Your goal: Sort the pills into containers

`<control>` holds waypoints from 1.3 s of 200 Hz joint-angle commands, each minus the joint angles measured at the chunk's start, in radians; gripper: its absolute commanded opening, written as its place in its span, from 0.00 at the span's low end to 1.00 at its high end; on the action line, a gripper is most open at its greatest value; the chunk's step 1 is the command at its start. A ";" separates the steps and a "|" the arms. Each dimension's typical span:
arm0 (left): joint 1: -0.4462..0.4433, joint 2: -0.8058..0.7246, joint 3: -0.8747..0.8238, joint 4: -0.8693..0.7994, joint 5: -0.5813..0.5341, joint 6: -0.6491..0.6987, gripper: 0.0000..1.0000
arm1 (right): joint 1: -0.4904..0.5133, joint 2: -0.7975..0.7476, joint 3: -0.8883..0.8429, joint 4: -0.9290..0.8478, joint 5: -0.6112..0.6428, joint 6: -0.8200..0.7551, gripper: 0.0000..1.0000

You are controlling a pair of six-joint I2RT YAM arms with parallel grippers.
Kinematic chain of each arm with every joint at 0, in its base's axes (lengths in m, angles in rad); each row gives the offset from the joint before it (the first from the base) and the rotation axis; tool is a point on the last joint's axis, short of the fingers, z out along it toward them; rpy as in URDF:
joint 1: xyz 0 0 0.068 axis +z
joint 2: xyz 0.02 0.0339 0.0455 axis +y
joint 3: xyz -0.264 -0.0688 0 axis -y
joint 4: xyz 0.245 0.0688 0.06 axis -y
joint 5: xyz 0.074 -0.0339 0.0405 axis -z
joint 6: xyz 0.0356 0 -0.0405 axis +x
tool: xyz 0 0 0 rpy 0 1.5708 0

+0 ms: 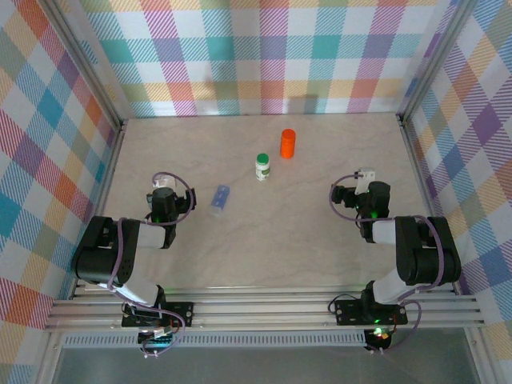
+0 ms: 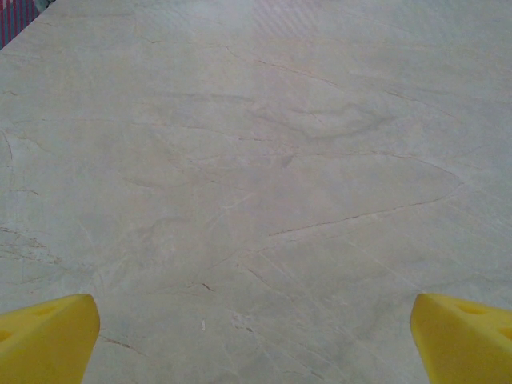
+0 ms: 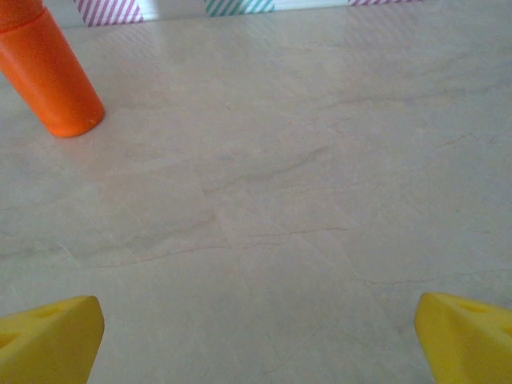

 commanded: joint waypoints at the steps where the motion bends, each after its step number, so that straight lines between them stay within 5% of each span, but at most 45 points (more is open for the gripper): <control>1: 0.009 -0.035 0.038 -0.040 0.002 -0.012 1.00 | 0.008 -0.052 0.081 -0.157 -0.005 0.008 0.99; 37: -0.007 -0.111 0.208 -0.432 -0.184 -0.106 1.00 | 0.008 -0.034 0.152 -0.274 0.121 0.061 0.99; 85: -0.007 -0.226 0.255 -0.570 -0.327 -0.243 1.00 | 0.011 -0.198 0.209 -0.475 0.279 0.171 0.99; 124: -0.008 -0.326 0.271 -0.696 -0.269 -0.330 1.00 | 0.028 -0.299 0.282 -0.650 0.239 0.294 0.99; 154: 0.009 -0.543 0.152 -0.793 -0.498 -0.707 1.00 | 0.077 -0.273 0.400 -0.818 0.172 0.322 0.99; 178: 0.030 -0.687 0.122 -0.781 -0.291 -0.644 1.00 | 0.134 -0.225 0.495 -0.917 0.135 0.310 0.99; 206: 0.016 -0.715 0.148 -0.845 -0.220 -0.634 1.00 | 0.211 -0.160 0.577 -0.959 0.107 0.319 0.99; 260: -0.030 -0.461 0.258 -1.004 0.092 -0.681 0.96 | 0.321 -0.128 0.581 -0.938 0.012 0.372 0.99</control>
